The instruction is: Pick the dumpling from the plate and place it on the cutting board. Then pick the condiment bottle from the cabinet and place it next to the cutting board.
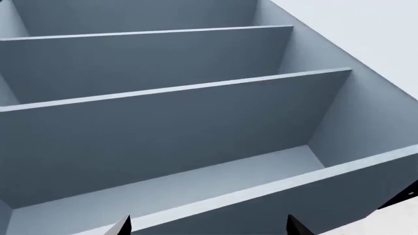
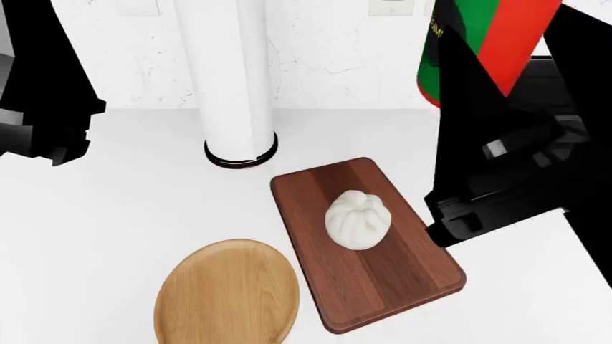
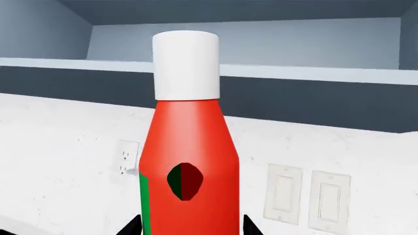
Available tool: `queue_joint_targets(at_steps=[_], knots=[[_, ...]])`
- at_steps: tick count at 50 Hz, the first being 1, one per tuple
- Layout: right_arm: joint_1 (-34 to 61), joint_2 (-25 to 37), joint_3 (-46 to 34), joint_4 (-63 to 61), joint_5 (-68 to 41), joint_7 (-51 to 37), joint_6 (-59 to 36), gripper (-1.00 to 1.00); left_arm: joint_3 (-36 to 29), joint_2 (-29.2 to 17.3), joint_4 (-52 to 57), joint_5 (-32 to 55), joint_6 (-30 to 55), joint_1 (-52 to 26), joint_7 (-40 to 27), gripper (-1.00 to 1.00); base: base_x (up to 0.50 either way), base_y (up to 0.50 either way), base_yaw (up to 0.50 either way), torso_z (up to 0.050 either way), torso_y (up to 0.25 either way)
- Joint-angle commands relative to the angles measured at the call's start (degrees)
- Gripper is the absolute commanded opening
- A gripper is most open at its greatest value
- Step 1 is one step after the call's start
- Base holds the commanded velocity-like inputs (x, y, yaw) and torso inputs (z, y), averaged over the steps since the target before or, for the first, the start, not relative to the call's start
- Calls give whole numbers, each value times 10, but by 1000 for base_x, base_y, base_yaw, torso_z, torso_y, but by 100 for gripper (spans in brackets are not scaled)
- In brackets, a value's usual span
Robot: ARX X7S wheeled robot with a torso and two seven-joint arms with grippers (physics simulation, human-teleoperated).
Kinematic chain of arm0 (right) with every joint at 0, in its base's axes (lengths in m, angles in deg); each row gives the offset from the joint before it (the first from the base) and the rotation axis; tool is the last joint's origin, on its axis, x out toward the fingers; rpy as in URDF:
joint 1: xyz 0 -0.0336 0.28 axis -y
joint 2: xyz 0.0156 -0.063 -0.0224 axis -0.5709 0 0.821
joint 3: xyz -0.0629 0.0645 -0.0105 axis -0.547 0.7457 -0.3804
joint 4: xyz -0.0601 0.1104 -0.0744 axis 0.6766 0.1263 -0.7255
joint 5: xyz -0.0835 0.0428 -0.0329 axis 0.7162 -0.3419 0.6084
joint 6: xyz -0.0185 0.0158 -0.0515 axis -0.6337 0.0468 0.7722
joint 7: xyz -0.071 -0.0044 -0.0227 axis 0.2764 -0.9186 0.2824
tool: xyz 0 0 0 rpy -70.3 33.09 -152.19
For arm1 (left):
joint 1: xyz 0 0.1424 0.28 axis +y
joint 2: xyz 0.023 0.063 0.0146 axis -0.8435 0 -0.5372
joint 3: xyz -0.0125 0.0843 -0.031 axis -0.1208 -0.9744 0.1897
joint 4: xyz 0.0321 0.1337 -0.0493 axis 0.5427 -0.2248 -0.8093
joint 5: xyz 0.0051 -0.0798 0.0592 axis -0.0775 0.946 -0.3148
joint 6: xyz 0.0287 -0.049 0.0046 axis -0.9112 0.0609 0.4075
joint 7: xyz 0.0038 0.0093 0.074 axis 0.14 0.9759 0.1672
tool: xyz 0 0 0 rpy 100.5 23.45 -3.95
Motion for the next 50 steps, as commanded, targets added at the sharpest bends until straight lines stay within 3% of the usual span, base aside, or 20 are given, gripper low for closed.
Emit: queue_joint_targets(at_steps=[1, 13, 29, 50], knots=[[-64, 15, 62, -16, 36, 41, -27, -100, -62, 15, -38, -7, -7, 282, -1, 100, 0, 8, 5, 0, 0], [-88, 41, 69, 13, 70, 65, -77, -100, -64, 13, -38, -11, -11, 284, -4, 100, 0, 7, 5, 0, 0], [-184, -10, 179, 44, 278, 321, -223, -100, -73, 11, -40, -15, -10, 278, -9, 100, 0, 8, 5, 0, 0], [-360, -24, 178, -3, 533, 538, -132, -100, -80, 8, -44, -24, -19, 283, -11, 100, 0, 8, 6, 0, 0]])
